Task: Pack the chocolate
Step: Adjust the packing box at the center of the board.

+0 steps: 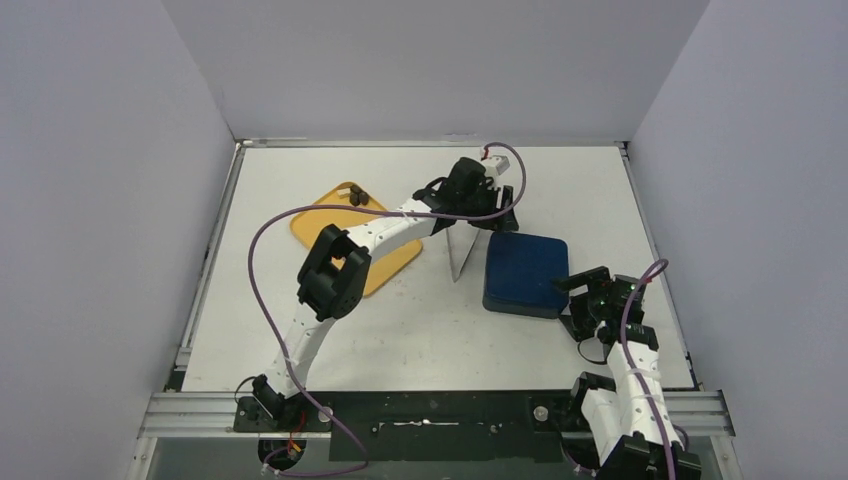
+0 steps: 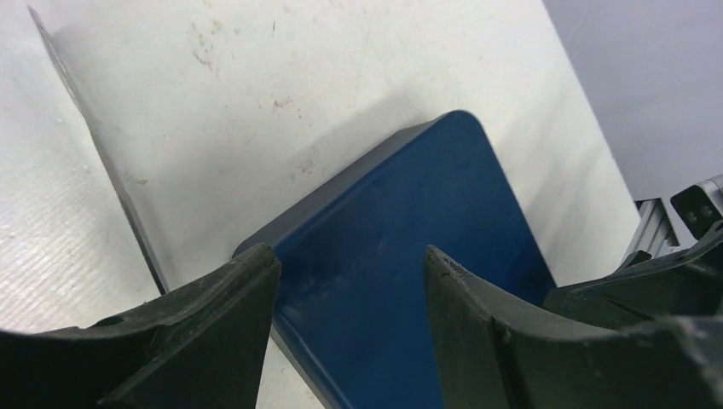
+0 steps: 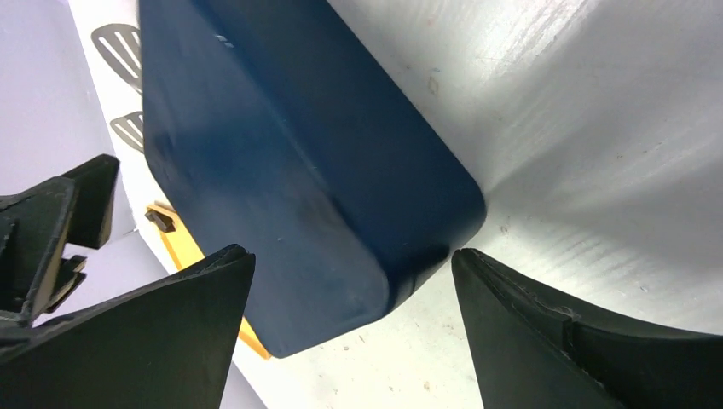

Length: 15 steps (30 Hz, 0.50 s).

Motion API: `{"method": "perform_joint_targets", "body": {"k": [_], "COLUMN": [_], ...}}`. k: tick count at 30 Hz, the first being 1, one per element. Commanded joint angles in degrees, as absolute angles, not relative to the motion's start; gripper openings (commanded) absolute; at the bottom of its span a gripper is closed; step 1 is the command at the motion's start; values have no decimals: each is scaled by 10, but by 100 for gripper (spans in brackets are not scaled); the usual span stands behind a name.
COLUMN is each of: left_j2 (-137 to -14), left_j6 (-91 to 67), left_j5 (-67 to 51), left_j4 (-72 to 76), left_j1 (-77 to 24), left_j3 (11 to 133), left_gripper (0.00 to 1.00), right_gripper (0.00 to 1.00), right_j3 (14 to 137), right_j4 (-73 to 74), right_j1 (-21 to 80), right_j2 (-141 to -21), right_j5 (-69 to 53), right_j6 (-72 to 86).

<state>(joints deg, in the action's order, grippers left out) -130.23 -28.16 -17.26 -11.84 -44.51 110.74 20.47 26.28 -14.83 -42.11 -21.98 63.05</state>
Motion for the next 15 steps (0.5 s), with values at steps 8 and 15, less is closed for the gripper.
{"method": "perform_joint_targets", "body": {"k": [8,15], "left_j2": [-1354,-1312], "left_j6": [-252,-286], "left_j5": [-225,-251], "left_j4": [-150,-140], "left_j1": [-459,-491], "left_j3": [1145,1094], "left_gripper": [56,53], "right_gripper": [84,80], "right_j3": [222,292], "right_j4": [95,31], "right_j1": [-174,-274], "right_j2": [-490,-624], "right_j5": [-215,-310], "right_j6": [610,505]}}
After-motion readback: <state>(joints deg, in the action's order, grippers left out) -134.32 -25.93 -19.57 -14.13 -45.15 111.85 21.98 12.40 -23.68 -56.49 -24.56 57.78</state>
